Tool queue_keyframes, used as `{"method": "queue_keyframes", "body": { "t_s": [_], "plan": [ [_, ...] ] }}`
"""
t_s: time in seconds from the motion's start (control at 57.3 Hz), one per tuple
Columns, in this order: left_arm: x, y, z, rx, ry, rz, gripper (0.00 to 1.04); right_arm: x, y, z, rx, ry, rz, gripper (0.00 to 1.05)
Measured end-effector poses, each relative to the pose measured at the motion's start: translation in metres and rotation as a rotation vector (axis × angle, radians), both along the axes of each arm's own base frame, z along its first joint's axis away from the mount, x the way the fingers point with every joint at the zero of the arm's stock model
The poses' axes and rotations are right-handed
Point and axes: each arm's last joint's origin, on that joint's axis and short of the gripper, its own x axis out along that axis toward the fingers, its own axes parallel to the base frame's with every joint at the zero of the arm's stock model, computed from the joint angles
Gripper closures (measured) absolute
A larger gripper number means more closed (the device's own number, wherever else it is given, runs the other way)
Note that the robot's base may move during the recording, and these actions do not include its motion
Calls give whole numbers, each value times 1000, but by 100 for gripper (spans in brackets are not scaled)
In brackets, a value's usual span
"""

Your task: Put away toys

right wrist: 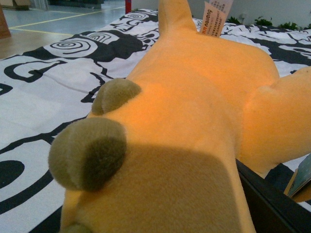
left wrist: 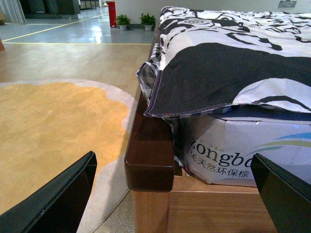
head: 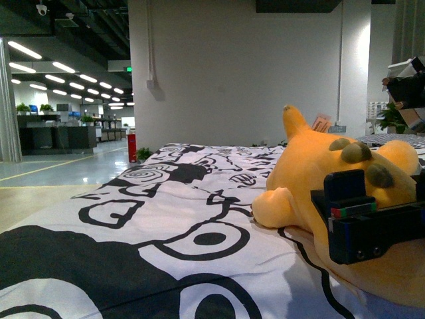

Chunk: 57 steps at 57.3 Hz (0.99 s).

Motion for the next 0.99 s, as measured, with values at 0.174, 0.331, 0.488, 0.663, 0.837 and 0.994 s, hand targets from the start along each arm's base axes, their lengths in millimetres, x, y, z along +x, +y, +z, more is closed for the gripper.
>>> {"method": "queue_keyframes", "body": {
  "t_s": [0.174,0.331,0.488,0.663,0.837,0.994],
  "plan": [
    [0,0,0,0,0,0,6,-1,0,2,-2,-4,-4,68],
    [0,0,0,0,0,0,6,-10,-6,11,18,-15,7,85],
    [0,0,0,0,0,0,6,-29,-18,28,100,-31,40,95],
    [0,0,0,0,0,0,6,-64,-41,58,230,-82,68,97],
    [0,0,0,0,0,0,6,-102,-63,74,309,-148,84,97],
    [0,0,0,0,0,0,6,-134,-74,66,318,-166,107,97]
  ]
}}
